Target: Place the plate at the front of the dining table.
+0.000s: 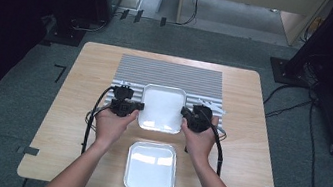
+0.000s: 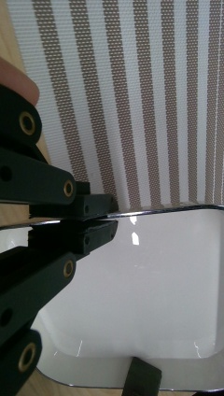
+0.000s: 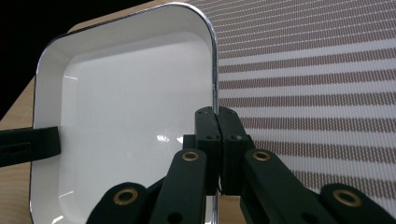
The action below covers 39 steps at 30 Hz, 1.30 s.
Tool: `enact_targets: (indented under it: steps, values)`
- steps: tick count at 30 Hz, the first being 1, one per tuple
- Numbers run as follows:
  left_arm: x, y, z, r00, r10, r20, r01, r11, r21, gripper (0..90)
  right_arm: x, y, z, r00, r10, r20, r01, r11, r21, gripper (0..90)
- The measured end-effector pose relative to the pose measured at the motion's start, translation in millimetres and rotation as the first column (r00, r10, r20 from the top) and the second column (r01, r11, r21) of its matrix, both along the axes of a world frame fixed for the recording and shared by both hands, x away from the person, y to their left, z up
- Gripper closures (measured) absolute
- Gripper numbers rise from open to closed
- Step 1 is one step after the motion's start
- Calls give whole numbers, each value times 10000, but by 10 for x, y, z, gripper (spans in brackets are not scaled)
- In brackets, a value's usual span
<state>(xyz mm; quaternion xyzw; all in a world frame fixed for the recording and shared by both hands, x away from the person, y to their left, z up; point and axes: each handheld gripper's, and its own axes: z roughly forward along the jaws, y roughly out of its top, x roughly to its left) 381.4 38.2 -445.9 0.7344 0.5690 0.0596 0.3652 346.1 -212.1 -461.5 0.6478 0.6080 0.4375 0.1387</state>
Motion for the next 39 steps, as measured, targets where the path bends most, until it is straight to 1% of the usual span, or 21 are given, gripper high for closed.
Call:
enact_targets:
  steps: [3,10,13,15,16,19,22,25,27,28,29,31,35,39]
  values:
    - [121,-8,-18,9999,56,-112,-56,10000,-7,878,148,1,-13,9999,-3,-110,3,10000,-56,900]
    - [445,-52,-67,9988,308,-372,-300,9993,222,888,458,15,-58,9993,-121,-366,114,9997,-198,900]
    - [588,-57,-86,9976,420,-545,-406,9988,267,892,587,23,-84,9982,-204,-566,197,9997,-130,900]
    - [666,-63,-107,9969,511,-593,-495,9984,284,893,677,19,-114,9973,-243,-688,241,9997,-39,900]
    - [701,-57,-124,9963,568,-640,-555,9982,215,895,717,20,-131,9968,-250,-759,251,9997,4,900]
    - [823,-64,-185,9943,618,-864,-584,9974,415,895,838,41,-188,9950,-262,-964,258,9996,-62,900]
    - [932,-56,-215,9921,786,-973,-742,9961,481,897,941,67,-239,9939,-288,-1062,278,9996,-108,899]
    - [1022,-50,-241,9900,976,-1019,-922,9941,565,899,1035,103,-280,9931,-339,-1119,328,9994,-110,899]
    - [1086,-47,-277,9874,1089,-1147,-1028,9930,583,897,1099,126,-300,9930,-394,-1111,375,9991,-192,899]
    - [1116,-37,-292,9864,1112,-1208,-1058,9931,504,895,1122,133,-303,9927,-415,-1134,396,9990,-187,899]
    - [1146,-28,-302,9852,1138,-1279,-1095,9932,406,895,1156,141,-307,9928,-429,-1122,398,9987,-304,899]
    - [1209,-22,-316,9839,1166,-1357,-1131,9930,336,894,1221,150,-316,9923,-469,-1149,430,9984,-365,899]
    - [1296,-30,-351,9814,1191,-1505,-1146,9927,383,889,1337,144,-355,9901,-526,-1302,487,9983,-328,898]
    - [1365,-33,-408,9775,1282,-1675,-1236,9916,374,885,1414,141,-408,9852,-685,-1569,662,9976,-198,897]
